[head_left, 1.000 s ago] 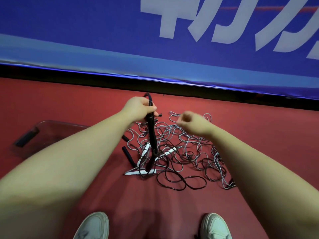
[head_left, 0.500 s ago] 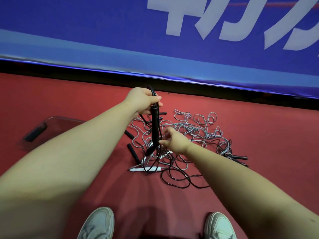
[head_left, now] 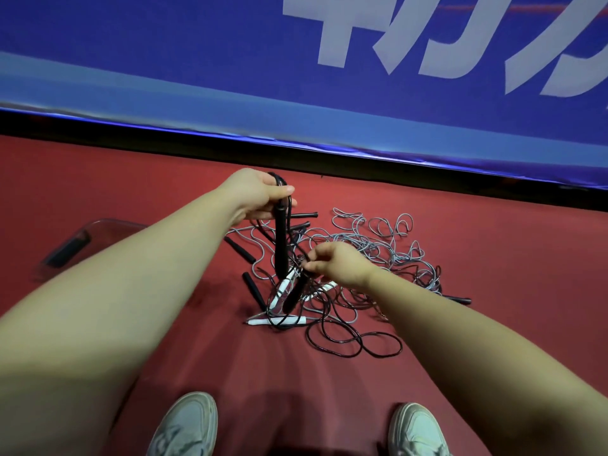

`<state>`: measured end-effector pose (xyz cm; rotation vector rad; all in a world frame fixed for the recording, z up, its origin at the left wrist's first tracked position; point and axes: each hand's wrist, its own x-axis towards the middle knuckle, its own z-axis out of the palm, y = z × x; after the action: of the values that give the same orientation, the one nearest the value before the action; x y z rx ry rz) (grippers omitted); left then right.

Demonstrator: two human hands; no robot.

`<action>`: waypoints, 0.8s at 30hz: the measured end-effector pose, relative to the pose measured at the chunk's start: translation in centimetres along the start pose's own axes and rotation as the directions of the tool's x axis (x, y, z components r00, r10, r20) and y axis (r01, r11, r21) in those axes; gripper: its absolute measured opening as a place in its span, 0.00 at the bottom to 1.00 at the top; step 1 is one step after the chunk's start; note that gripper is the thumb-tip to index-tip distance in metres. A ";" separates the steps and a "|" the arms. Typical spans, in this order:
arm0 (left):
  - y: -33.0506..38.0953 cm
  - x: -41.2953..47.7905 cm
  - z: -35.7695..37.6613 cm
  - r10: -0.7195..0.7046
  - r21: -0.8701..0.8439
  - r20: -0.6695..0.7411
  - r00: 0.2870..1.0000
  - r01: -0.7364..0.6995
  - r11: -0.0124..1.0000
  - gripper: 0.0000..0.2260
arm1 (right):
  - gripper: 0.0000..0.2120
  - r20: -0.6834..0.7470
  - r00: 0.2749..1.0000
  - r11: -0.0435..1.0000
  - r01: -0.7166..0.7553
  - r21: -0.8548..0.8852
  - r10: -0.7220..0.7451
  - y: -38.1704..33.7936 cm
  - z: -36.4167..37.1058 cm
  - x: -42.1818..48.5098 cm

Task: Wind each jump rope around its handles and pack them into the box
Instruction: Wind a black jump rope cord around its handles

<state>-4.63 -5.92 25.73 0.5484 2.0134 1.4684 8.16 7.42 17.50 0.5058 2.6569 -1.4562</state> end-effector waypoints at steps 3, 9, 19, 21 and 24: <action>-1.0 -0.1 -0.8 -0.037 0.026 0.041 0.998 0.036 0.999 0.04 | 0.06 -0.047 0.999 0.991 0.017 0.135 -0.010 -0.7 -1.9 -0.6; -1.2 -0.4 0.0 -0.068 0.096 0.173 0.983 0.051 0.994 0.04 | 0.08 -0.135 0.989 0.956 0.091 0.280 -0.054 -3.8 -3.6 -1.3; -1.0 -0.3 1.6 0.023 0.284 0.229 0.973 -0.090 0.955 0.05 | 0.10 -0.229 0.960 0.957 -0.093 0.276 0.160 -6.1 -4.5 -2.4; -0.9 -0.4 1.7 0.047 0.312 0.222 0.974 -0.116 0.943 0.07 | 0.09 -0.184 0.961 0.947 -0.149 0.285 0.207 -6.3 -4.6 -2.8; -0.7 -0.6 1.9 0.063 0.351 0.237 0.969 -0.146 0.925 0.06 | 0.09 -0.154 0.956 0.937 -0.199 0.287 0.250 -7.0 -4.5 -3.2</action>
<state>-2.91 -5.13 24.76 0.9464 2.1107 1.0317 9.36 6.90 26.28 0.9831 2.4334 -1.7823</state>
